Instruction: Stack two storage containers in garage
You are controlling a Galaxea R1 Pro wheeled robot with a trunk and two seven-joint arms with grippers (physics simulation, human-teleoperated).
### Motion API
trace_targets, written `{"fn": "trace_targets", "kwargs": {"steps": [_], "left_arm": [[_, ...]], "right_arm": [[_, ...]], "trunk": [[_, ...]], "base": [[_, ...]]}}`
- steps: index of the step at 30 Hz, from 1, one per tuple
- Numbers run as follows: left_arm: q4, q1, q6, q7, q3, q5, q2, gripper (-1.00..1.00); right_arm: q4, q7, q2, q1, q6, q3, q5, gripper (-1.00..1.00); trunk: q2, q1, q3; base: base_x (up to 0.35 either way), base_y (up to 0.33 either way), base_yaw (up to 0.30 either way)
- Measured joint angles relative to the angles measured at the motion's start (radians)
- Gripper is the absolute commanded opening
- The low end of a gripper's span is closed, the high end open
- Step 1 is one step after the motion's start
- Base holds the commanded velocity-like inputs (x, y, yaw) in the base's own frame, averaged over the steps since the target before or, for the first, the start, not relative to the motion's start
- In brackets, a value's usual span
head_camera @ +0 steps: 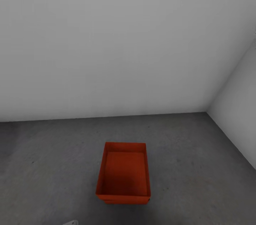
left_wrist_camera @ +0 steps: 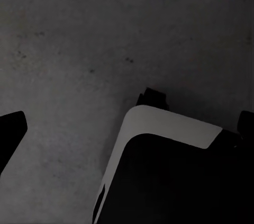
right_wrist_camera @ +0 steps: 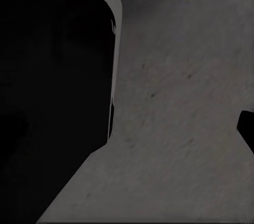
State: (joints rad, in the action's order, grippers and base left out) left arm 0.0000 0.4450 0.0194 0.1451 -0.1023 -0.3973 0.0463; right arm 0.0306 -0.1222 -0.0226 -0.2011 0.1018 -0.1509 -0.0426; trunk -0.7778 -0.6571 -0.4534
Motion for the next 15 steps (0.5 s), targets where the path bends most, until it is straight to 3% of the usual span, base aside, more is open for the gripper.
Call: {"fn": "trace_targets", "kwargs": {"steps": [6, 15], "left_arm": [[0.0, -0.001, 0.002, 0.0, 0.0, 0.001, 0.0, 1.0], [0.001, -0.001, 0.003, 0.0, 0.0, 0.0, -0.001, 1.0]], "right_arm": [[0.0, 0.0, 0.017, 0.016, 0.031, 0.001, -0.002, 1.0], [0.0, 0.001, 0.022, 0.018, 0.041, 0.001, -0.002, 1.0]], "trunk": [[0.042, 0.023, 0.028], [0.105, 0.058, 0.071]], "base": [[0.0, 0.0, 0.0], [0.0, 0.0, 0.0]]}}
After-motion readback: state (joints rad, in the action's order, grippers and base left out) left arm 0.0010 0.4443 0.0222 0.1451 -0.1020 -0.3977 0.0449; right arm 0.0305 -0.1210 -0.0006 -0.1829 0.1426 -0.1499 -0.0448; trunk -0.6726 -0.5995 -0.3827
